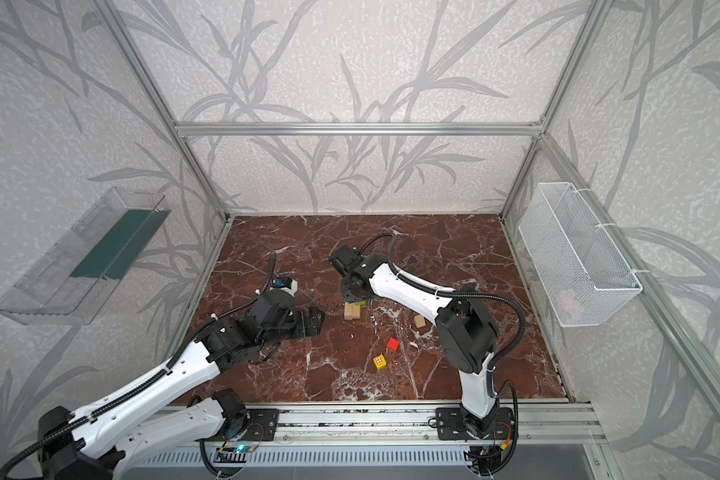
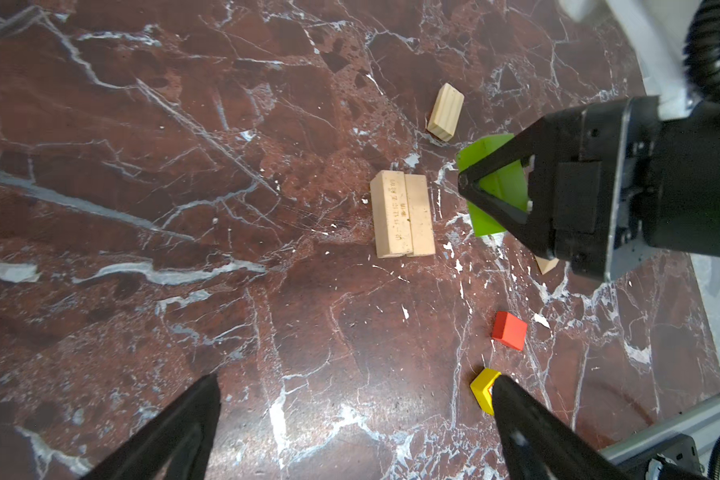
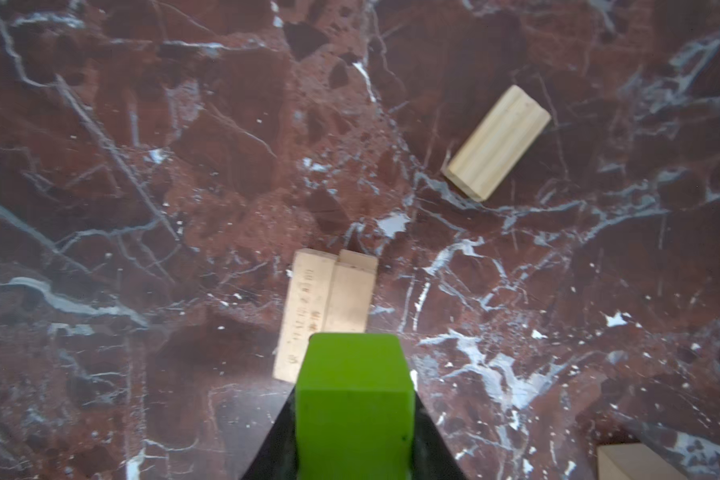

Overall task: Build the wood block tower
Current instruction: 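Carry the green block with the right gripper over the wooden blocks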

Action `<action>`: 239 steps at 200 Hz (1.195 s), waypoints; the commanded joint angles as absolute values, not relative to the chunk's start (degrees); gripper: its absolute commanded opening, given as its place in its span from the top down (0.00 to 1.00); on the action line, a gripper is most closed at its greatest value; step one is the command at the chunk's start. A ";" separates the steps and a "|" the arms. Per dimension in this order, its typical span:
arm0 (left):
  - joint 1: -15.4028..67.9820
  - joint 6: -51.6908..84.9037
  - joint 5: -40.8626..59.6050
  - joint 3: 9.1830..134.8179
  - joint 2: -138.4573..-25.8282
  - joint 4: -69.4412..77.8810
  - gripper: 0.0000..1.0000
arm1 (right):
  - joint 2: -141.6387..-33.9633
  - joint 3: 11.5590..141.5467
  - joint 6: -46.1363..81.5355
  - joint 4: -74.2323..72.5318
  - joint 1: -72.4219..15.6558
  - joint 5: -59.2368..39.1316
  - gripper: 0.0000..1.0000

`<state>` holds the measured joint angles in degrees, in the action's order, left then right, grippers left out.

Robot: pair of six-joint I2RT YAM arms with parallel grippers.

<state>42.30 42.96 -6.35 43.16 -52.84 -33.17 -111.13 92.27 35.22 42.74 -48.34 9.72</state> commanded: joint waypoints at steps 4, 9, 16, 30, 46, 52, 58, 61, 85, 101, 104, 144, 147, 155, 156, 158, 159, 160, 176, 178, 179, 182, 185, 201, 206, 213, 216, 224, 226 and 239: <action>41.69 44.29 -9.21 41.76 -50.05 -36.31 0.01 | -114.16 95.66 38.90 45.36 -50.01 11.50 0.98; 41.66 44.34 -9.51 41.74 -49.65 -36.64 0.01 | -114.71 96.24 39.37 45.76 -50.11 11.91 0.98; 41.55 44.59 -9.90 41.75 -49.15 -37.28 0.01 | -115.39 97.03 40.00 46.13 -50.17 12.20 0.99; 41.45 44.94 -10.16 41.14 -48.15 -37.91 0.00 | -116.76 98.54 41.14 46.71 -50.19 11.98 0.99; 41.31 44.78 -10.02 40.44 -47.28 -37.60 0.01 | -117.88 99.32 42.98 47.40 -50.27 11.97 1.00; 41.22 44.87 -10.11 40.26 -47.12 -37.67 0.00 | -118.09 99.28 43.36 47.38 -50.34 12.56 1.00; 41.13 44.96 -10.03 40.33 -47.04 -37.86 0.00 | -118.26 99.19 43.75 47.42 -50.36 13.16 1.00; 41.13 44.99 -10.02 40.34 -47.02 -37.97 0.00 | -118.31 99.20 44.04 47.57 -50.36 13.40 1.00; 41.04 45.27 -10.01 40.23 -46.51 -38.55 0.01 | -118.56 98.43 45.51 46.95 -50.35 14.41 1.00; 41.04 45.09 -10.04 39.83 -46.18 -38.23 0.01 | -119.68 98.95 45.89 46.55 -50.42 14.32 1.00; 41.04 45.13 -10.10 39.82 -46.22 -38.17 0.01 | -119.92 99.11 45.96 46.72 -50.35 14.14 1.00; 40.96 45.88 -9.32 39.68 -46.01 -38.75 0.01 | -121.00 99.10 47.91 47.15 -50.29 15.62 1.00; 40.96 45.94 -9.36 39.60 -45.86 -38.64 0.00 | -120.95 98.96 47.92 46.92 -50.28 15.62 1.00; 40.88 46.05 -9.21 39.35 -45.71 -38.54 0.00 | -120.75 98.65 47.75 46.31 -50.34 15.77 1.00; 40.87 46.05 -9.18 39.32 -45.71 -38.48 0.00 | -120.76 98.59 47.74 46.27 -50.35 15.75 1.00; 40.87 46.12 -9.04 39.30 -45.66 -38.40 0.01 | -120.76 98.56 47.77 46.15 -50.36 15.78 1.00; 40.87 46.13 -9.05 39.29 -45.64 -38.36 0.01 | -120.76 98.54 47.79 46.15 -50.36 15.80 1.00; 40.87 46.14 -9.01 39.25 -45.63 -38.34 0.01 | -120.76 98.58 47.85 46.14 -50.36 15.85 1.00; 40.87 45.90 -8.47 39.02 -45.72 -37.88 0.00 | -121.09 98.59 48.15 46.19 -50.36 16.56 1.00; 40.87 45.84 -8.53 39.02 -45.77 -37.86 0.00 | -121.11 98.50 48.21 46.20 -50.36 16.53 1.00; 40.87 45.82 -8.53 39.02 -45.78 -37.87 0.00 | -121.15 98.47 48.23 46.13 -50.36 16.57 1.00; 40.83 45.81 -8.67 39.07 -45.83 -37.90 0.01 | -121.20 98.39 48.27 46.01 -50.36 16.60 1.00; 40.86 45.79 -8.85 39.11 -45.87 -38.00 0.01 | -121.29 98.35 48.32 45.98 -50.25 16.61 1.00; 40.78 45.79 -9.24 39.28 -45.97 -38.14 0.01 | -121.68 98.55 48.18 46.02 -50.27 16.70 1.00; 40.78 45.79 -9.17 39.22 -45.93 -37.97 0.01 | -121.78 98.73 48.09 46.16 -50.23 16.74 1.00; 40.78 45.79 -8.98 39.20 -46.03 -37.64 0.01 | -122.05 99.02 48.00 46.31 -50.32 16.80 1.00; 40.78 45.79 -8.90 39.20 -46.05 -37.53 0.01 | -122.17 99.05 48.03 46.44 -50.28 16.91 1.00; 40.70 45.71 -8.97 39.32 -46.08 -37.51 0.01 | -122.44 99.21 48.33 46.59 -50.27 16.91 1.00; 40.70 45.70 -9.03 39.30 -46.15 -37.52 0.00 | -122.54 99.22 48.40 46.54 -50.27 16.82 1.00; 40.69 45.79 -9.21 39.37 -46.39 -37.65 0.00 | -122.72 99.23 48.41 46.06 -50.26 16.19 1.00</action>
<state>41.10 45.19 -8.47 39.64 -46.35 -36.99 -121.34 98.15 47.22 45.36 -50.50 15.18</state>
